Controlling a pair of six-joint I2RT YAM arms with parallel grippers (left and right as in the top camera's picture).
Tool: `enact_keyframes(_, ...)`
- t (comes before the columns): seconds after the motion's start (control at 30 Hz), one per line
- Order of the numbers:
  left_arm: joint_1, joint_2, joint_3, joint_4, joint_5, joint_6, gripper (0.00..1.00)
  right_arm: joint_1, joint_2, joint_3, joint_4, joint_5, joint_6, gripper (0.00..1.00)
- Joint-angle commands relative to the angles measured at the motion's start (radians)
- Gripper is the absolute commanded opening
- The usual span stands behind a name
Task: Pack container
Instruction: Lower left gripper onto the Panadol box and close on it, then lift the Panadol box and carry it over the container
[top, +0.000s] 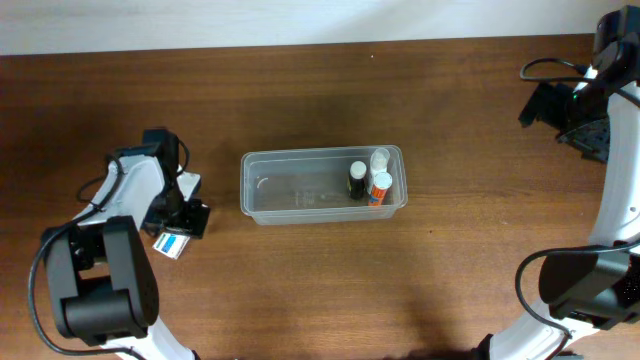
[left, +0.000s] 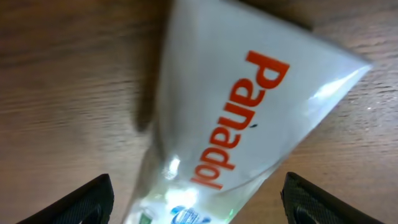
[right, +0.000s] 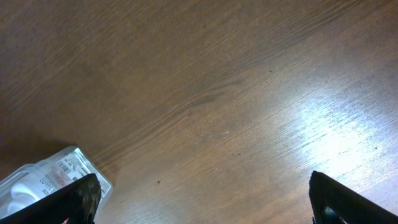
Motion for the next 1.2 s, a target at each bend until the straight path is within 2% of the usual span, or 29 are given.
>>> enact_keyframes(0.0, 0.001, -0.008, -0.032, 0.028, 0.025, 0.020, 0.87, 0.000, -0.017, 0.013, 0.000, 0.009, 0.013, 0.99)
enact_keyframes(0.17, 0.001, -0.008, -0.070, 0.098, 0.059, 0.019, 0.86, 0.000, -0.017, 0.013, 0.000, 0.009, 0.012, 0.98)
enact_keyframes(0.43, 0.001, -0.008, -0.134, 0.206, 0.127, 0.018, 0.62, 0.000, -0.017, 0.013, 0.000, 0.009, 0.013, 0.98)
enact_keyframes(0.83, 0.001, -0.008, -0.122, 0.230, 0.127, -0.057, 0.52, 0.000, -0.017, 0.013, 0.000, 0.009, 0.013, 0.98)
enact_keyframes(0.97, 0.001, -0.008, -0.100, 0.225, 0.129, -0.086, 0.44, 0.000, -0.017, 0.013, 0.000, 0.009, 0.013, 0.98)
enact_keyframes(1.07, 0.001, -0.008, -0.090, 0.224, 0.135, -0.088, 0.43, 0.000, -0.017, 0.013, 0.000, 0.009, 0.013, 0.98)
enact_keyframes(1.17, 0.001, -0.008, -0.090, 0.222, 0.134, -0.088, 0.38, 0.000, -0.017, 0.013, 0.000, 0.009, 0.013, 0.98)
